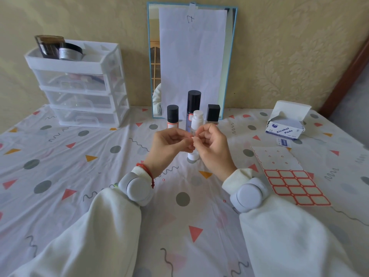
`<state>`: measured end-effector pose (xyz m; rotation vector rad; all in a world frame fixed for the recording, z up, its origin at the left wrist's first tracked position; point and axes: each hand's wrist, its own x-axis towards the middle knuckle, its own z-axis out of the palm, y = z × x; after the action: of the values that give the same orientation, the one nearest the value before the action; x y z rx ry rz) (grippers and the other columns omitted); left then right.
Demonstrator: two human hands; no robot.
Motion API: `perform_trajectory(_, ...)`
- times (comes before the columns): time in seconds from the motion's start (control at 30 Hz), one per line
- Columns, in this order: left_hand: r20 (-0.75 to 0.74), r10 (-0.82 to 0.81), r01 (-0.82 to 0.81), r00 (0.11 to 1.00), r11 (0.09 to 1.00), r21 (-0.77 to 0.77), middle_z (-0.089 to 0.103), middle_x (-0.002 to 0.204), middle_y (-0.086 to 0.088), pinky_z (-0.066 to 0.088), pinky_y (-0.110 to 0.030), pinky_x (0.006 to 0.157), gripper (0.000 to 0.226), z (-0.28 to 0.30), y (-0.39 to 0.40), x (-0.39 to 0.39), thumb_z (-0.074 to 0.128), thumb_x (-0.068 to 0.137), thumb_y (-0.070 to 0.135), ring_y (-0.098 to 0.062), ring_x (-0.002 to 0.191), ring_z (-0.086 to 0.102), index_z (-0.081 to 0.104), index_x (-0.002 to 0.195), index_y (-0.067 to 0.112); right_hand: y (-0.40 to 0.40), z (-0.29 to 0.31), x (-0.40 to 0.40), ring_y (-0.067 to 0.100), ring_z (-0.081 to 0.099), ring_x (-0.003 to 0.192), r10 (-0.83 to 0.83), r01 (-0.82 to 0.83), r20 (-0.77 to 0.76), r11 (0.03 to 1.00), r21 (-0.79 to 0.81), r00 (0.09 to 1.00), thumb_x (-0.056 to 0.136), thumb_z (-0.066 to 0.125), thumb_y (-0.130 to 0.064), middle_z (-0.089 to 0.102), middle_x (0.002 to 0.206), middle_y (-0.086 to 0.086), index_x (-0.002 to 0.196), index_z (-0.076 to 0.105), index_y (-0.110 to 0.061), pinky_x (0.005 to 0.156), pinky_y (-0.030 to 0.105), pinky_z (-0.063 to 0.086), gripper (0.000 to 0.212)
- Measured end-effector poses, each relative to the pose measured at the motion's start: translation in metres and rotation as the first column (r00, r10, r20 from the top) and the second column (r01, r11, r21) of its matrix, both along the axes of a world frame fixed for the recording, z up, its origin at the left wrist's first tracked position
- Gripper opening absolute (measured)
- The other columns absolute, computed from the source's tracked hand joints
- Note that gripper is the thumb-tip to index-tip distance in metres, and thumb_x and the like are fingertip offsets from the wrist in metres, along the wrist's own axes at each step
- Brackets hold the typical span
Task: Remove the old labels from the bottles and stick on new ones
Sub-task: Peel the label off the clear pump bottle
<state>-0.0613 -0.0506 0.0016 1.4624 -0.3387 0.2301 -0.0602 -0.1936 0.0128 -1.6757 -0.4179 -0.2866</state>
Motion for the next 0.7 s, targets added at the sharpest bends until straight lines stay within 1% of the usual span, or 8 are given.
perform_trajectory(0.1, -0.018, 0.02, -0.02, 1.0, 1.0, -0.005, 0.066, 0.07, -0.012, 0.054, -0.028, 0.067, 0.005, 0.002, 0.003, 0.0, 0.062, 0.086, -0.005, -0.02, 0.066, 0.064, 0.067, 0.085, -0.004, 0.002, 0.001, -0.001, 0.004, 0.063, 0.066, 0.035, -0.035, 0.001, 0.999, -0.009, 0.999, 0.091, 0.058, 0.002, 0.065, 0.08, 0.004, 0.096, 0.053, -0.008, 0.063, 0.017, 0.05, 0.012)
perform_trajectory(0.2, -0.016, 0.016, -0.016, 1.0, 1.0, 0.017, 0.065, 0.07, -0.011, 0.053, -0.028, 0.069, 0.012, 0.007, 0.002, 0.0, 0.055, 0.09, -0.007, -0.022, 0.069, 0.063, 0.065, 0.084, -0.003, 0.003, 0.005, 0.0, 0.007, 0.063, 0.068, 0.036, -0.036, -0.015, 0.998, 0.046, 0.999, 0.09, 0.061, -0.002, 0.067, 0.084, 0.01, 0.097, 0.059, -0.005, 0.066, 0.02, 0.052, 0.007)
perform_trajectory(0.33, 0.039, 0.025, -0.024, 0.999, 0.999, -0.044, 0.066, 0.076, -0.016, 0.055, -0.033, 0.076, 0.013, 0.019, 0.0, -0.003, 0.053, 0.09, -0.006, -0.025, 0.074, 0.066, 0.064, 0.084, -0.003, 0.004, 0.018, -0.004, 0.011, 0.068, 0.074, 0.015, -0.019, 0.083, 0.998, 0.052, 0.996, 0.089, 0.064, -0.004, 0.069, 0.082, 0.003, 0.091, 0.065, -0.011, 0.07, 0.022, 0.055, 0.008)
perform_trajectory(0.4, 0.073, 0.048, -0.045, 0.996, 0.998, -0.049, 0.067, 0.075, -0.011, 0.055, -0.03, 0.074, 0.011, 0.024, 0.0, -0.004, 0.056, 0.089, -0.005, -0.022, 0.071, 0.066, 0.064, 0.083, -0.001, 0.003, 0.026, -0.006, 0.01, 0.067, 0.071, 0.024, -0.028, 0.089, 0.999, 0.037, 0.996, 0.089, 0.064, -0.003, 0.068, 0.078, 0.001, 0.088, 0.065, -0.014, 0.068, 0.021, 0.054, 0.011)
perform_trajectory(0.47, 0.112, 0.066, -0.059, 0.992, 0.996, -0.06, 0.067, 0.072, -0.008, 0.054, -0.026, 0.068, 0.012, 0.03, -0.001, -0.006, 0.059, 0.087, -0.007, -0.018, 0.066, 0.065, 0.065, 0.081, 0.002, 0.001, 0.034, -0.009, 0.007, 0.066, 0.07, 0.017, -0.018, 0.082, 1.0, 0.006, 0.997, 0.089, 0.064, -0.004, 0.067, 0.077, -0.001, 0.087, 0.065, -0.016, 0.065, 0.018, 0.052, 0.012)
perform_trajectory(0.57, 0.157, 0.058, -0.051, 0.986, 0.997, -0.048, 0.07, 0.072, -0.006, 0.053, -0.023, 0.063, 0.01, 0.04, -0.008, -0.01, 0.063, 0.085, -0.006, -0.017, 0.063, 0.066, 0.066, 0.084, 0.004, -0.008, 0.046, -0.014, 0.002, 0.064, 0.066, -0.011, 0.01, 0.057, 1.0, 0.003, 0.998, 0.09, 0.063, -0.005, 0.067, 0.077, 0.0, 0.09, 0.066, -0.01, 0.061, 0.014, 0.049, 0.005)
perform_trajectory(0.63, 0.15, 0.046, -0.036, 0.988, 0.997, -0.069, 0.071, 0.074, -0.007, 0.054, -0.024, 0.065, 0.014, 0.05, -0.011, -0.012, 0.066, 0.083, -0.006, -0.019, 0.064, 0.068, 0.061, 0.092, 0.004, -0.014, 0.053, -0.018, 0.004, 0.065, 0.067, -0.023, 0.022, 0.039, 1.0, 0.014, 0.999, 0.091, 0.063, -0.007, 0.069, 0.079, 0.003, 0.092, 0.066, -0.008, 0.061, 0.019, 0.054, 0.004)
perform_trajectory(0.7, 0.151, 0.026, -0.015, 0.988, 0.997, -0.071, 0.071, 0.074, -0.01, 0.055, -0.028, 0.067, 0.021, 0.059, -0.015, -0.017, 0.067, 0.083, -0.006, -0.022, 0.065, 0.069, 0.053, 0.092, 0.006, -0.021, 0.058, -0.024, 0.009, 0.068, 0.071, -0.037, 0.037, 0.005, 0.999, 0.012, 0.999, 0.092, 0.062, -0.011, 0.07, 0.082, 0.005, 0.094, 0.067, -0.008, 0.067, 0.032, 0.059, 0.006)
